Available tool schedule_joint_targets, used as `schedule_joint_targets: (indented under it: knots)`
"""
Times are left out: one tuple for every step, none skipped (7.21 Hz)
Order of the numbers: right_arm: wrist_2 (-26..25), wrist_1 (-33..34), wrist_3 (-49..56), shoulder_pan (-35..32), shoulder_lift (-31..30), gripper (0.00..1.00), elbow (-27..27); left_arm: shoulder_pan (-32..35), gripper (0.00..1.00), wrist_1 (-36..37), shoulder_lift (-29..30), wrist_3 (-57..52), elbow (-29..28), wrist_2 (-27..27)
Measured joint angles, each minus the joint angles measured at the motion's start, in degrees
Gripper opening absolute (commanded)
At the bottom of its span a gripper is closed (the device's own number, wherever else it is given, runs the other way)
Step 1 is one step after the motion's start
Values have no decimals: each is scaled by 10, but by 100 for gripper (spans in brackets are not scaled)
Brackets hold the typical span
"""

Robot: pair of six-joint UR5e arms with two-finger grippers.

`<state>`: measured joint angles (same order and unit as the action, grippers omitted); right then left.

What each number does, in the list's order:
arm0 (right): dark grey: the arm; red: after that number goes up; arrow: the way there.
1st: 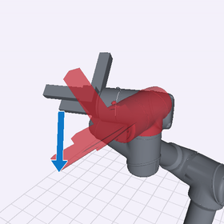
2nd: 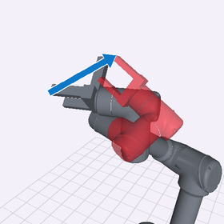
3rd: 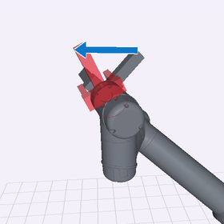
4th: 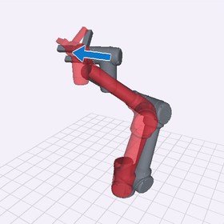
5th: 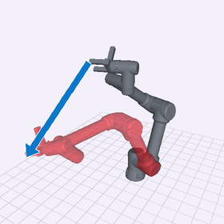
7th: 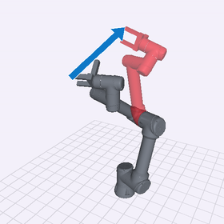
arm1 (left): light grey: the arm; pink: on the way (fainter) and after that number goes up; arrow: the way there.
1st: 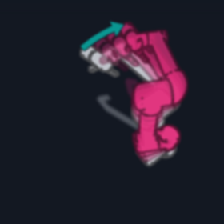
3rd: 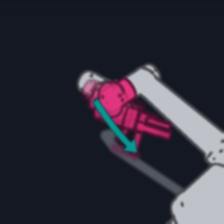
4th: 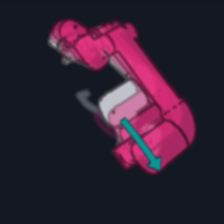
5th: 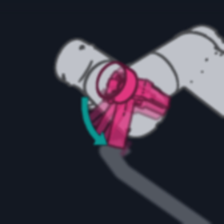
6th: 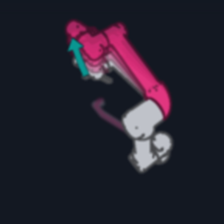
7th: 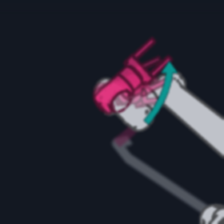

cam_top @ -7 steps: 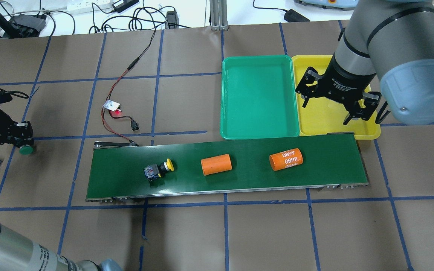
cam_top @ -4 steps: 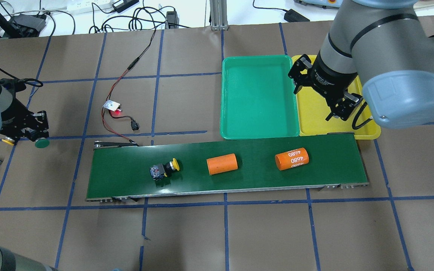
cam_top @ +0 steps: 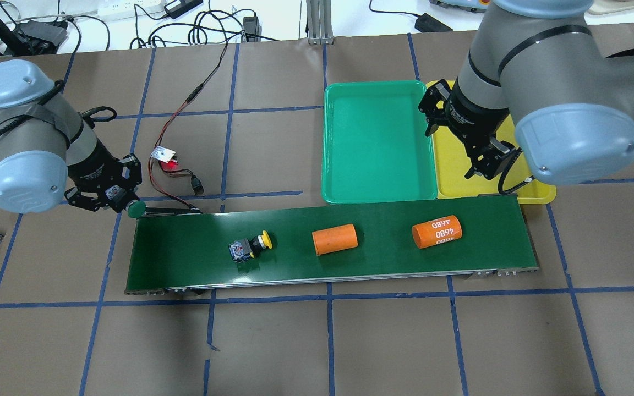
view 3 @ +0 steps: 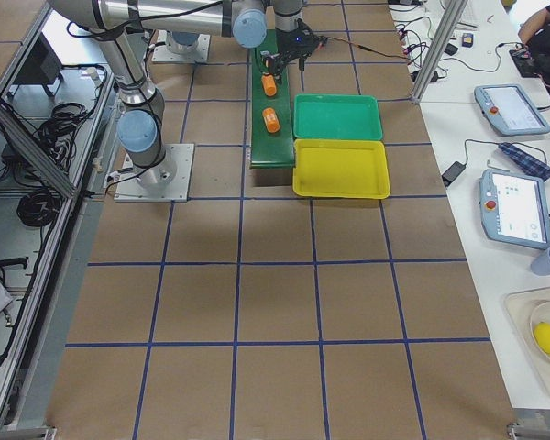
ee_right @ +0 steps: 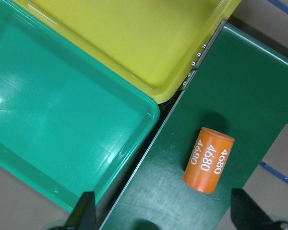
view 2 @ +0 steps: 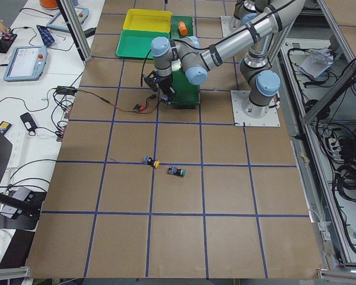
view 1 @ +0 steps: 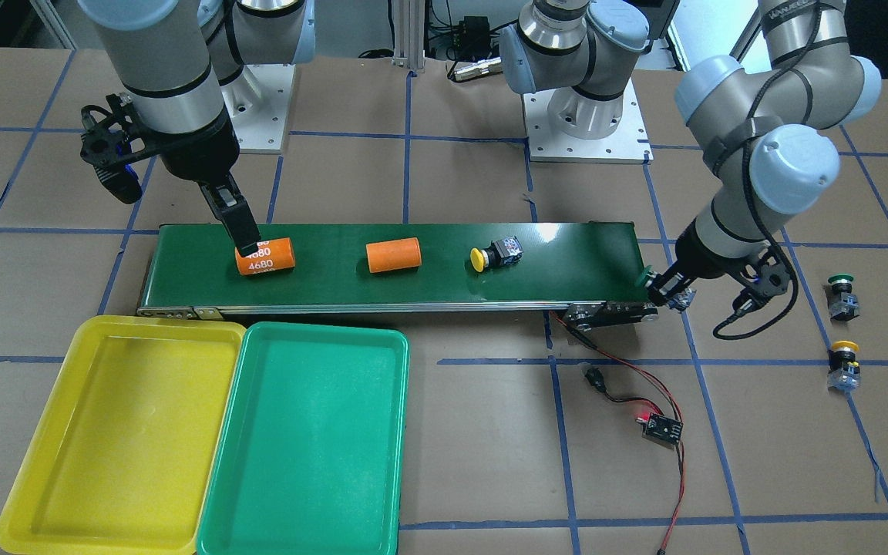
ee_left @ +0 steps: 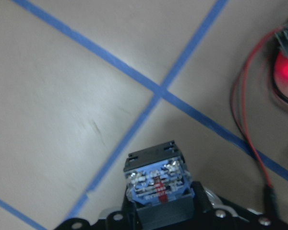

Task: Sort buttons by color to trays
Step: 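Carry the green button toward the belt while the right arm moves over the belt, then place the green button on the belt while the right gripper lowers near the trays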

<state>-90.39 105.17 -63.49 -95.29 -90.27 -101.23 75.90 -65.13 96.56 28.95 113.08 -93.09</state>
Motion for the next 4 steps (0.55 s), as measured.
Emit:
schedule_joint_targets:
  knots:
    - [-1,15,-34,-12,10,100,0,25,0,-4,-10,92,13,6]
    - [-1,22,-55,-25,21,100,0,51,0,-1,-8,185,21,14]
    - [-1,25,-63,-32,27,100,0,77,0,2,-4,267,25,18]
    - [-1,26,-67,-36,31,100,0,97,0,2,-3,318,28,21]
